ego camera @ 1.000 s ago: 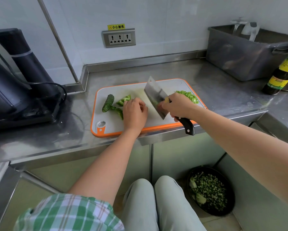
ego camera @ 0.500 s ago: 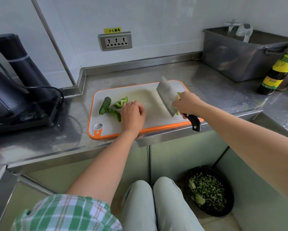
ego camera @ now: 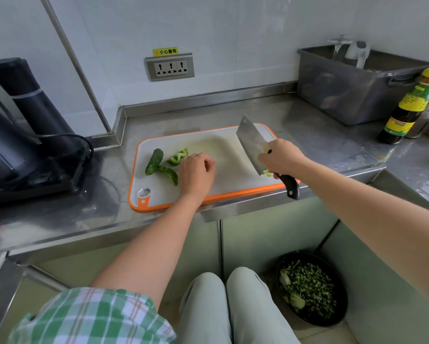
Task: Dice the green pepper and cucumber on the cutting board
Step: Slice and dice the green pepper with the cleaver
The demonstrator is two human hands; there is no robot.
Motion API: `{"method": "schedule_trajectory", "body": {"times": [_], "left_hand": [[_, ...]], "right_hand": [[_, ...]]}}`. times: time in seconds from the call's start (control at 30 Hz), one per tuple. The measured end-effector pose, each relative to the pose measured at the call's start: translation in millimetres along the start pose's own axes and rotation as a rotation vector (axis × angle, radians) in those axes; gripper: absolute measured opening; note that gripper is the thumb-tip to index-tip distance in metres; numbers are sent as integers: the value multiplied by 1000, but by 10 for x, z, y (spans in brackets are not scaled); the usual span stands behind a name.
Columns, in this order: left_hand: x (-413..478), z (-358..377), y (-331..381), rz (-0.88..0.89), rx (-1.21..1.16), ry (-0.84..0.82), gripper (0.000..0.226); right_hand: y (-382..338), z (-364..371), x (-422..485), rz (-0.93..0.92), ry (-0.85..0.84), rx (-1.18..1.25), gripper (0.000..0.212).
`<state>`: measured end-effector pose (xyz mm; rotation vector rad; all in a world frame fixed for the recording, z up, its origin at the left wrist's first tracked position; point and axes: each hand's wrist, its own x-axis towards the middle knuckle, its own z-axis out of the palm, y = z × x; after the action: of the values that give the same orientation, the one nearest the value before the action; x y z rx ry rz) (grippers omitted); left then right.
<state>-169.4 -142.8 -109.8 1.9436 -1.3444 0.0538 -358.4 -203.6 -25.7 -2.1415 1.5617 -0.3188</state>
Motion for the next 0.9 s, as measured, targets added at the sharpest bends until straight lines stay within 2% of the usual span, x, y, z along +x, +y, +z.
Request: {"method": "schedule_trajectory", "body": {"times": [0.07,0.13,0.2,0.3,0.37,0.47,0.6,0.73,0.9], "left_hand": [[25,-49,129,-80,-216,-59,25],[75,-110,359,-258,-497,-179,42],[150,-138,542,-415,-649,-249,54],[182,-135,619,-465,-658,-182,35],[173,-107,551,-500,-602,-125,28],[162,-120,430,-564,-603,-84,24],[172,-148,396,-629,-643,-103,17],[170,-79,448,-625,-669,-117,17],[172,-80,383,-590,-612,-77,26]], "right_hand": [[-125,74,-75,-112,71,-89,12],[-255,153,-163,-208,158,-200,18],[-326,252,-229,-300,210,-293,25],[-312,366,-292,-418,175,-319,27],[-258,365,-283,-437,84,-176,31],[-137,315,-143,-368,9,75,34],[-34,310,-30,-316,-19,241,44],[-56,400,-35,-390,-38,178,45],[-24,411,119,-348,100,114,41]]}}
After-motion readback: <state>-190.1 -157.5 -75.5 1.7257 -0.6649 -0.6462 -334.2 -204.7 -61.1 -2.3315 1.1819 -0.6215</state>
